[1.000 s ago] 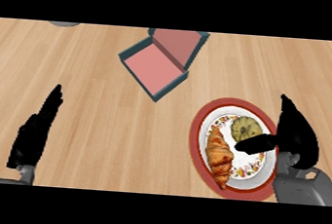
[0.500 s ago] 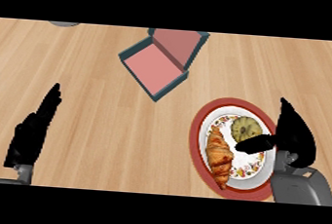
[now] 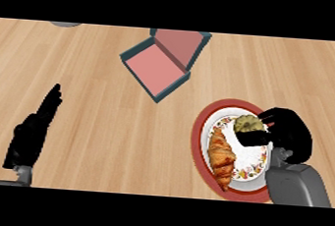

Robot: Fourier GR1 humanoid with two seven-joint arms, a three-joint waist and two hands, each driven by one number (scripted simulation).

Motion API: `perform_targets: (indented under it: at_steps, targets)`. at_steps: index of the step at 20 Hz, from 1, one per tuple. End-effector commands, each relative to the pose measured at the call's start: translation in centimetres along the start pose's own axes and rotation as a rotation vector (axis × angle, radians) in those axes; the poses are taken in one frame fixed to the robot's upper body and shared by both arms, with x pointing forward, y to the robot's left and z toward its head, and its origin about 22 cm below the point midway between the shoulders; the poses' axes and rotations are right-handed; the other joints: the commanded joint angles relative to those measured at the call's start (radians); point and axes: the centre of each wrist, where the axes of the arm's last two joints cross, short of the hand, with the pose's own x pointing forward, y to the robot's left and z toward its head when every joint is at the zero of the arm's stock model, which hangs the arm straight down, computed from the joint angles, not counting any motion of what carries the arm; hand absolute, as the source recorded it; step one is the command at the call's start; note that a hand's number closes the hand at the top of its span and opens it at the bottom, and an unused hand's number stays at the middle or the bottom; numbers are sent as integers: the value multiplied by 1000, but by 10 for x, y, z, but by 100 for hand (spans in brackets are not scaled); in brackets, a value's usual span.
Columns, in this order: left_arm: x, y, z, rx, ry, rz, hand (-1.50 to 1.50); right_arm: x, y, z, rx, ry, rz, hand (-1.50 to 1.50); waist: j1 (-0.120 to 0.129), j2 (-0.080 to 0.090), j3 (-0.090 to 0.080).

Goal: Pick the squash from the plate and place it in the cardboard box

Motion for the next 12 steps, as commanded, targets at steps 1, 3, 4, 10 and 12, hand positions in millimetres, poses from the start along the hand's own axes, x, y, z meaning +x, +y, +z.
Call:
perform_targets:
  at_steps: [1,3,4,10,12]
  targets:
    - [16,-1,8,4,-6,4,0,8,-5,-13,-134,110,88,150,8,1,1]
    - [5,-35,1,0,-10,2,0,5,11,-6,-162,80,90,150,-2,4,1]
    - [1,-3,11,-9,-6,7,0,7,-15,-3,-172,75,111,150,0,1,1]
    - [12,-12,-10,-20,-35,-5,0,6,-15,-37,-33,-449,390,150,36,24,4]
    - [0,-19,0,-35,-15,9,0,6,-28,-45,-11,-593,429,150,44,21,4]
